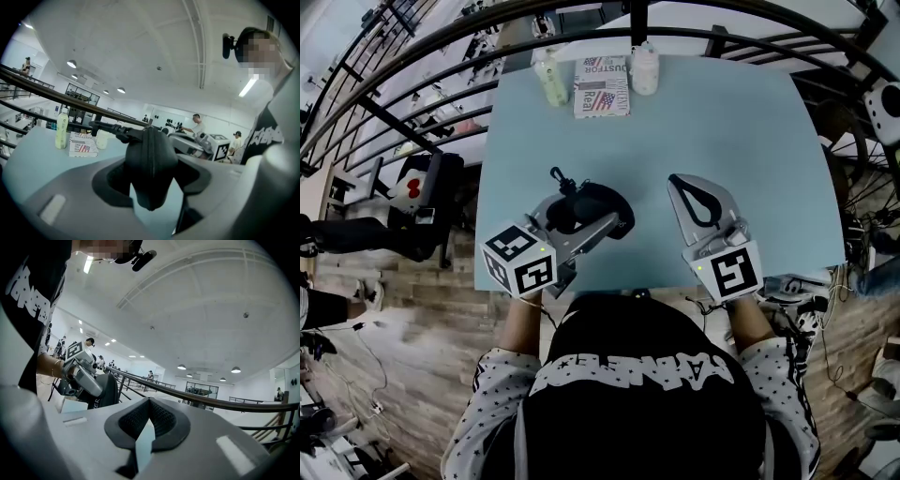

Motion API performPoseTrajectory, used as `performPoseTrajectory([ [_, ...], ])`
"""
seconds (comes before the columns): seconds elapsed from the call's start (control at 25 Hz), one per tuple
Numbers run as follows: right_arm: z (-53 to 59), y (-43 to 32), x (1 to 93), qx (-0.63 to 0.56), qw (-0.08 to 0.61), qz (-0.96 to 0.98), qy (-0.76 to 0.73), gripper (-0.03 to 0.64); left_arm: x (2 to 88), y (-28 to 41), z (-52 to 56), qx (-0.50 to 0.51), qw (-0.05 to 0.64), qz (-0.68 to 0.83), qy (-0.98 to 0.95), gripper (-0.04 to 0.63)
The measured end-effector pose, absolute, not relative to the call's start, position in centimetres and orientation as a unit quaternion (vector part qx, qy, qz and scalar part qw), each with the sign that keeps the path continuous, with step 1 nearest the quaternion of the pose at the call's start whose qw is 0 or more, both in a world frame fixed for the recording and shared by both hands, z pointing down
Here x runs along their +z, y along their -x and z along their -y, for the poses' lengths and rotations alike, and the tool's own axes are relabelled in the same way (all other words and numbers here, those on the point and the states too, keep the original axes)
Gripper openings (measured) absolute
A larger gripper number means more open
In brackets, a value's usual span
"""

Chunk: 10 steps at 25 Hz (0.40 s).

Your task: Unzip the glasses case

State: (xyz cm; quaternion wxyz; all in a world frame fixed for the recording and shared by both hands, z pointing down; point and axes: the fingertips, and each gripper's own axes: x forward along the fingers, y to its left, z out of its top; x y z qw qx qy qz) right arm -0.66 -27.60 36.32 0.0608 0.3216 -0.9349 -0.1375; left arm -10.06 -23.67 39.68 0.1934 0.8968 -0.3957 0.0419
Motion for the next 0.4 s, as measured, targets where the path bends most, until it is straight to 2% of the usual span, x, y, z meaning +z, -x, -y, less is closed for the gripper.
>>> performPoseTrajectory([
  [0.4, 27.48, 0.9, 36.33, -0.138, 0.063, 0.936, -0.319, 0.003, 39.83, 10.3, 23.49, 0.047, 0.191, 0.4, -0.895, 0.0],
])
